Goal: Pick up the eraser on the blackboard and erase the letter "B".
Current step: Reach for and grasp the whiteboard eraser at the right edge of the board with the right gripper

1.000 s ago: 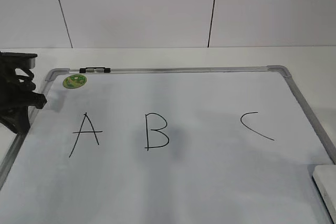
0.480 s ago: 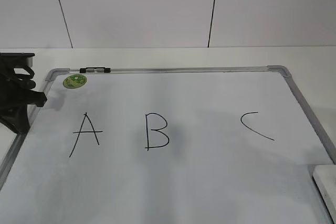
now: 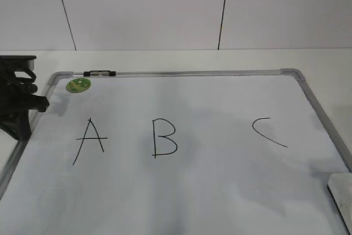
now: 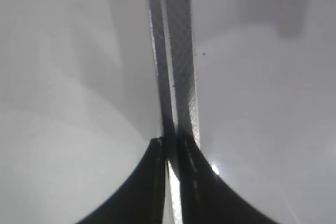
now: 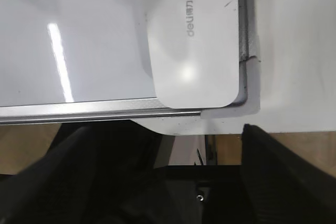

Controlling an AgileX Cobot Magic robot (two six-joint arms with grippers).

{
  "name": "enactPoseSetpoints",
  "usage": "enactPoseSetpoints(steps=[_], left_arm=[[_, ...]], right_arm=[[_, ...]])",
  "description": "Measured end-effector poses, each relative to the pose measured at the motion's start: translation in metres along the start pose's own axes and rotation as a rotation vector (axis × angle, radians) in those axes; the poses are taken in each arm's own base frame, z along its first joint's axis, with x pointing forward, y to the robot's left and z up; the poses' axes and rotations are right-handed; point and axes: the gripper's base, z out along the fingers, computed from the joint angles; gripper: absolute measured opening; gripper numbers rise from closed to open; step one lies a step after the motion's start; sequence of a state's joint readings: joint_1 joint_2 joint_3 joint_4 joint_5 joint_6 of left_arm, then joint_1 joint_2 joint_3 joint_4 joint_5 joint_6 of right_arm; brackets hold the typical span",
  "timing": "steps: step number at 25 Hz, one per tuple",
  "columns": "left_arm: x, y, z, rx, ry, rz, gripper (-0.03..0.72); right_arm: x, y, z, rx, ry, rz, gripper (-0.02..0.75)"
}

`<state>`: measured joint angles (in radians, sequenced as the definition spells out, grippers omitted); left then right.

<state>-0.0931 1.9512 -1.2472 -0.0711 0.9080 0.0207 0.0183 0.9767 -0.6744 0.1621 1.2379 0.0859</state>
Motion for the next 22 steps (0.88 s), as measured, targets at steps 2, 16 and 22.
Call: enactPoseSetpoints(steps=[2, 16, 22], left_arm=[[0.0, 0.0, 0.0, 0.0, 0.0, 0.0, 0.028], [0.0, 0.0, 0.0, 0.0, 0.0, 0.0, 0.028], [0.0, 0.0, 0.0, 0.0, 0.0, 0.0, 0.028]], right_arm=[[-0.005, -0.001, 0.006, 0.029, 0.036, -0.026, 0.669], [-0.039, -0.005, 0.036, 0.085, 0.039, -0.042, 0.66], [-0.052, -0.006, 0.054, 0.091, 0.065, -0.035, 0.659]])
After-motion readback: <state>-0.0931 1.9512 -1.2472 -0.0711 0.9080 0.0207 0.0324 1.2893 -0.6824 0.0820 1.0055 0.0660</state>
